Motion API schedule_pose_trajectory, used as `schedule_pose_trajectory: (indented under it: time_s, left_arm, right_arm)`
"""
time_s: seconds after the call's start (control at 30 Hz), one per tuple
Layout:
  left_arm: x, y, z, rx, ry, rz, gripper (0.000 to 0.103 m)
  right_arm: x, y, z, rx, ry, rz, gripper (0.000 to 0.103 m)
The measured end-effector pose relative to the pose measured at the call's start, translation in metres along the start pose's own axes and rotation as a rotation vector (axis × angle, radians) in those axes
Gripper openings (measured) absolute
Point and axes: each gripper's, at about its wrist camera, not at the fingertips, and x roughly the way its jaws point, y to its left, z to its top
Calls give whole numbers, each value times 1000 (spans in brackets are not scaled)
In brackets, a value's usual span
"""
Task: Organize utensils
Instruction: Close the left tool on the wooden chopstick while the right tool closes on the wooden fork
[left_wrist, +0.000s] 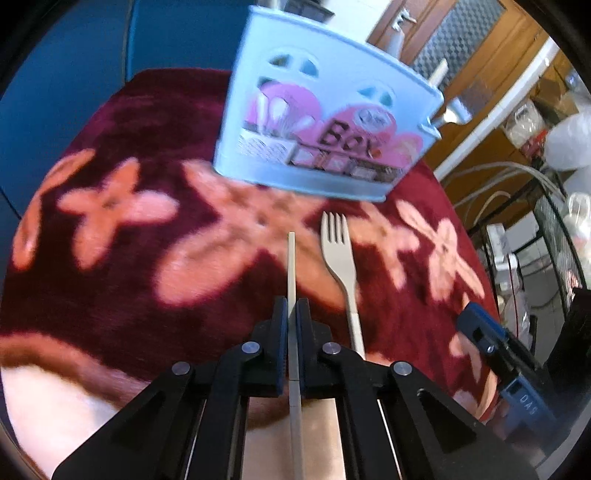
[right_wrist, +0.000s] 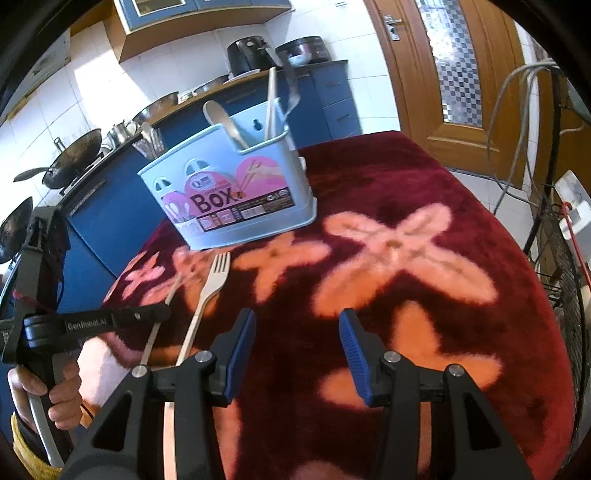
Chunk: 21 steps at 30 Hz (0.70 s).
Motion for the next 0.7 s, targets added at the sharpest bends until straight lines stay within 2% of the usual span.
schedule_pose_trajectory:
  time_s: [0.3,0.47,0.7]
  left_arm:
    - [-35,24,13,-29,-138,33,2]
    - [-47,37,16,-38,-187,17,2]
    - [-56,44,15,-27,-241,17,2]
  right_arm:
    - [23,39,7,-54,80,51,50]
    - [42,63,8,-81,168,100,50]
    - [68,92,15,-158,246,61,48]
